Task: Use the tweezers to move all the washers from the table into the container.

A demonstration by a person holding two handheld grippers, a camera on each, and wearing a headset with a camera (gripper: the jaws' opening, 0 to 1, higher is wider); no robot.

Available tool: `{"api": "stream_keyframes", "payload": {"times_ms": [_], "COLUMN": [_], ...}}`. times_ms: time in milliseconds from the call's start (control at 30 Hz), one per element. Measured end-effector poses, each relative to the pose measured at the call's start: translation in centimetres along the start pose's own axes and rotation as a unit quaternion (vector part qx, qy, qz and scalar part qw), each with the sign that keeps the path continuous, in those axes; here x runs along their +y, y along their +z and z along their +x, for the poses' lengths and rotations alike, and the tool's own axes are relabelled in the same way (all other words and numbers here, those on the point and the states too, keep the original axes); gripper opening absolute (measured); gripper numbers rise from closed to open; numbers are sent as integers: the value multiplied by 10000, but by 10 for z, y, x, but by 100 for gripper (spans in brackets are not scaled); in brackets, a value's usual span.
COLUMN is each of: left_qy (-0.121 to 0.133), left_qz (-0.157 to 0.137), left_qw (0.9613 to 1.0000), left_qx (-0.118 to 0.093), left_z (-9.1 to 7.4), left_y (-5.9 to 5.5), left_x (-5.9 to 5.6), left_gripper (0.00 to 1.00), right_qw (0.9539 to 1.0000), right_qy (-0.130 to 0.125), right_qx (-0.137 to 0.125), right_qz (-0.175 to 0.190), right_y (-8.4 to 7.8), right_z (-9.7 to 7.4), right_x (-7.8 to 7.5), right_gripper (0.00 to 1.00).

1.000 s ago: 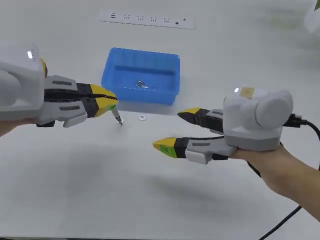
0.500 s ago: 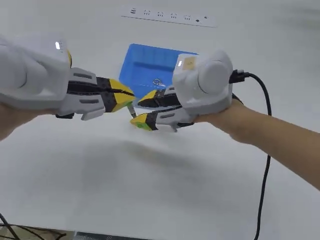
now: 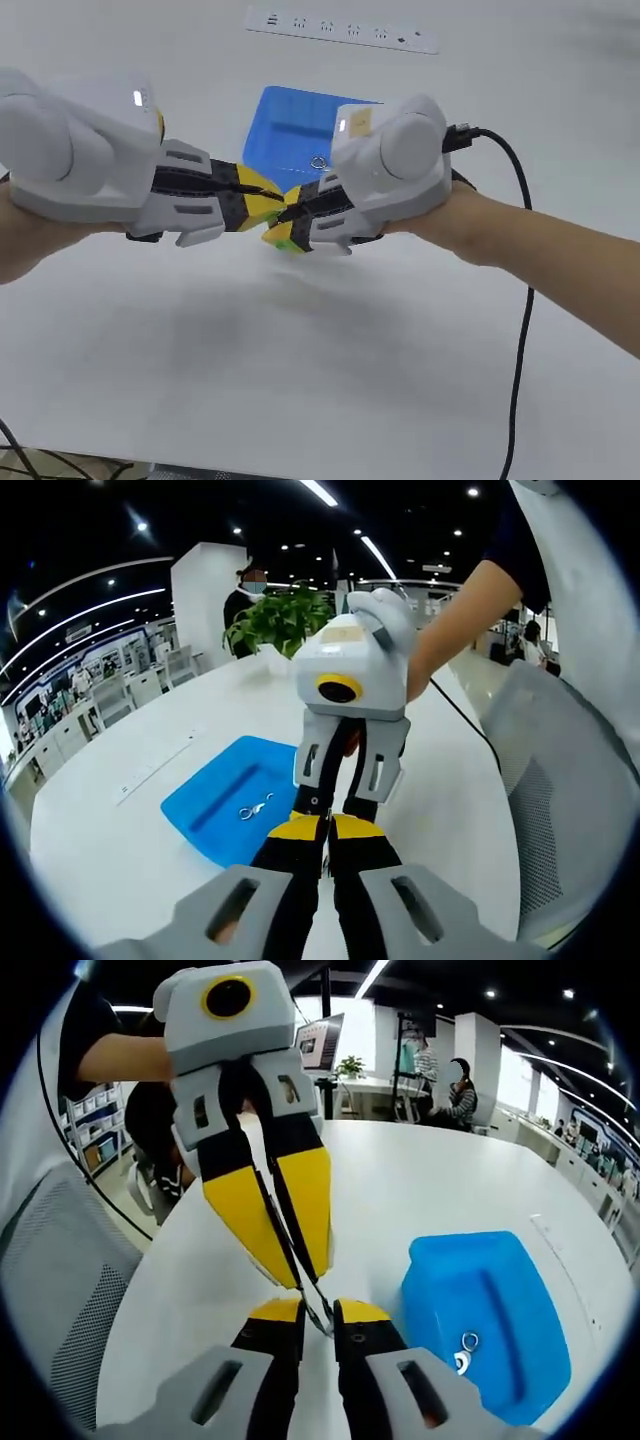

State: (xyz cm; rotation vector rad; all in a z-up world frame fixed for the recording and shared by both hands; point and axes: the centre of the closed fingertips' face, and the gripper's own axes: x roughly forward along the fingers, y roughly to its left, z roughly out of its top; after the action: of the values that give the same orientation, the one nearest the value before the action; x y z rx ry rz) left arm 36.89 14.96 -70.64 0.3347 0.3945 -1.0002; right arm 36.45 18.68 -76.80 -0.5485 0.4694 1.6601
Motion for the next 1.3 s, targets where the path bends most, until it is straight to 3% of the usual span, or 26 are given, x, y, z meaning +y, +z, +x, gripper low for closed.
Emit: {"api": "stream_keyframes", "payload": {"times_ms": [333, 500, 633, 1100, 1300], "left_qy": [141, 200, 235, 560, 913], "left_qz": [2, 3, -83, -282, -622], "left_qw": [9999, 9997, 9997, 9980, 9934], "left_qx": [46, 165, 22, -63, -303], "left_z": [2, 5, 5, -8, -21], "left_y": [-1, -9, -5, -10, -9], "left_x": [1, -2, -4, -6, -3], "left_gripper": [6, 12, 19, 27, 30], "right_qw": [9997, 9996, 9997, 9994, 9992], "right_qy": [13, -51, -73, -162, -220], "right_qx": [-45, -127, -147, -246, -274], "right_qz": [-254, -259, -206, -205, -203], "right_y": [0, 1, 1, 10, 17], "right_z": [-2, -4, -6, -7, -12], "right_x": [3, 4, 2, 0, -1], "right_gripper": [10, 10, 9, 9, 9]}}
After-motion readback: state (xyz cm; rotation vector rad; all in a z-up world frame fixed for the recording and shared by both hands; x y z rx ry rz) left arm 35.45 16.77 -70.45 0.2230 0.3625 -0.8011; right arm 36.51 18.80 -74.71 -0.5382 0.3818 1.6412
